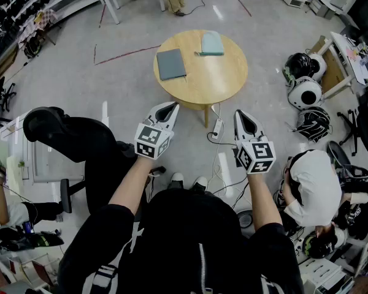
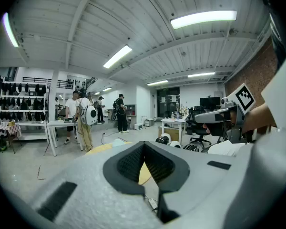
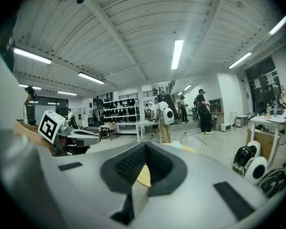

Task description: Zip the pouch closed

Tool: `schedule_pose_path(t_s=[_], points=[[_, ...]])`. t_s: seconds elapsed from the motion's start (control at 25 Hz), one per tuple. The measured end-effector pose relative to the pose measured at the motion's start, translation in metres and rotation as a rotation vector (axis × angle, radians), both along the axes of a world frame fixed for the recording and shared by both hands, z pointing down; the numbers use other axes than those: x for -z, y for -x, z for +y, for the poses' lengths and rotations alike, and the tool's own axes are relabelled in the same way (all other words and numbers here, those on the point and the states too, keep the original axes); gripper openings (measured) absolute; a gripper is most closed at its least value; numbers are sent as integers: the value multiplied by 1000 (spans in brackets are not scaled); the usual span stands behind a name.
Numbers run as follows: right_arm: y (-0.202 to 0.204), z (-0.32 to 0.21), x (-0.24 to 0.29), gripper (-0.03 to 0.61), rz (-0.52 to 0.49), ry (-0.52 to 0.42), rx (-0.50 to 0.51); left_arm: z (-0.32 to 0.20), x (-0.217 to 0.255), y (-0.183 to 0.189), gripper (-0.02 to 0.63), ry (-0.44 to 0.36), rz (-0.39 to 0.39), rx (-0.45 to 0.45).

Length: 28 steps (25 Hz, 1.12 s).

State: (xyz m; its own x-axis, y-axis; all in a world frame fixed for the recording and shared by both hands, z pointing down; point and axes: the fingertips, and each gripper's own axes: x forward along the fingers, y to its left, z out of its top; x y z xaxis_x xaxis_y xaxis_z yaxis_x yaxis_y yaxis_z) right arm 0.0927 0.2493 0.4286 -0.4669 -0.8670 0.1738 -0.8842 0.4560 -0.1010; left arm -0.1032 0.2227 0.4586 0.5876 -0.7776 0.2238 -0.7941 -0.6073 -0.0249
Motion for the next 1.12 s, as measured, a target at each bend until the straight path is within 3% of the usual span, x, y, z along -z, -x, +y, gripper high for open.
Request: schedule_pose_path(t_s=[0.6, 0.88, 1.12], points=[[-3, 4, -7, 3, 5, -2, 60, 8, 3, -10, 6, -13, 2, 48], [-6, -33, -16, 3, 6, 10, 56, -32, -2, -16, 6, -16, 14, 49], [-6, -89, -24, 3, -3, 26, 28, -97, -12, -20, 6, 2, 24, 31]])
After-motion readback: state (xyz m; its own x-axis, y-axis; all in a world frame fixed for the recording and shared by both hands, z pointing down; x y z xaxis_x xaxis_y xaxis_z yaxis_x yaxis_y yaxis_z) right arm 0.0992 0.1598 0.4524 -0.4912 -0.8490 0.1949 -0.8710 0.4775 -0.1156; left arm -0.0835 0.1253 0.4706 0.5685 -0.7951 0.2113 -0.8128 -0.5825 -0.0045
